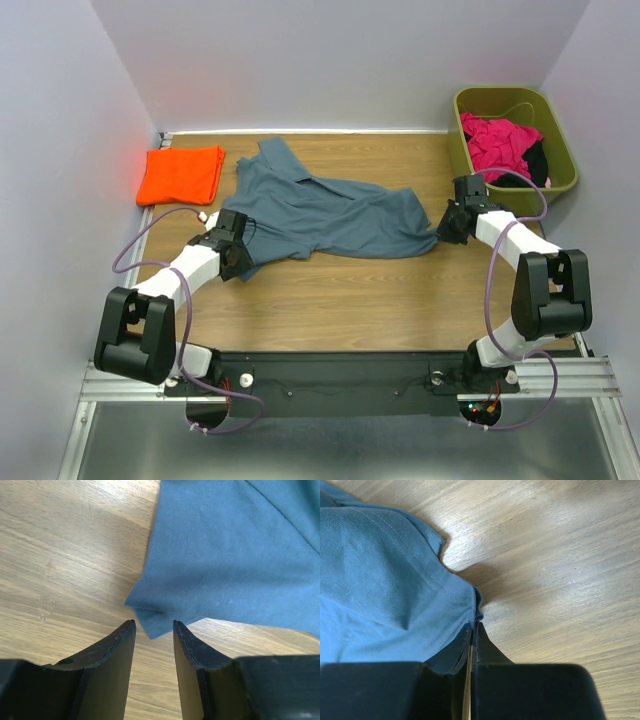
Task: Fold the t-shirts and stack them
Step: Flatten the tshirt out
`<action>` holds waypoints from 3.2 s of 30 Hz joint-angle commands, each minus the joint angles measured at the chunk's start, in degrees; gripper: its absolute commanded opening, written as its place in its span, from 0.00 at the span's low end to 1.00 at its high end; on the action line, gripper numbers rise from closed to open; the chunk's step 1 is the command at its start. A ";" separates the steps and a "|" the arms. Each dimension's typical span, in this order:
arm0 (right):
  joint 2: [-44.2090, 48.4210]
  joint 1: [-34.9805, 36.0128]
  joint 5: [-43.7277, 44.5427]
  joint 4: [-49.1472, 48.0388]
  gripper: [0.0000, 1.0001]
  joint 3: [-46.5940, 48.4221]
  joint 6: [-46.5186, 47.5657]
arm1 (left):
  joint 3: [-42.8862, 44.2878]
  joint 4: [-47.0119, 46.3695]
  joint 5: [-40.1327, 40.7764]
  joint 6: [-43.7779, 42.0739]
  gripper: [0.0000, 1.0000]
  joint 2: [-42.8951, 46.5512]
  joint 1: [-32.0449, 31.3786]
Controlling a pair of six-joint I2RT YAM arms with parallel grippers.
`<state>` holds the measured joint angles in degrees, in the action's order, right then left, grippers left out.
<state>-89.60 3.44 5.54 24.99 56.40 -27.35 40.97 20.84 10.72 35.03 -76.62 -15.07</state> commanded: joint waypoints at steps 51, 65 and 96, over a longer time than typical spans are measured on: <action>17.26 -0.37 1.14 5.85 0.01 6.79 0.46 | 20.38 17.03 6.33 -4.18 0.00 16.32 4.35; 14.37 -0.37 1.84 6.47 0.01 35.51 3.09 | 59.86 13.89 14.06 -9.71 0.00 11.41 5.84; 28.79 -0.37 2.37 1.46 0.01 49.60 18.83 | 78.13 0.53 12.12 -28.60 0.00 17.30 5.75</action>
<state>-56.55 3.49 4.69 27.81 107.68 -10.61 120.97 25.71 17.80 10.94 -53.60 -9.72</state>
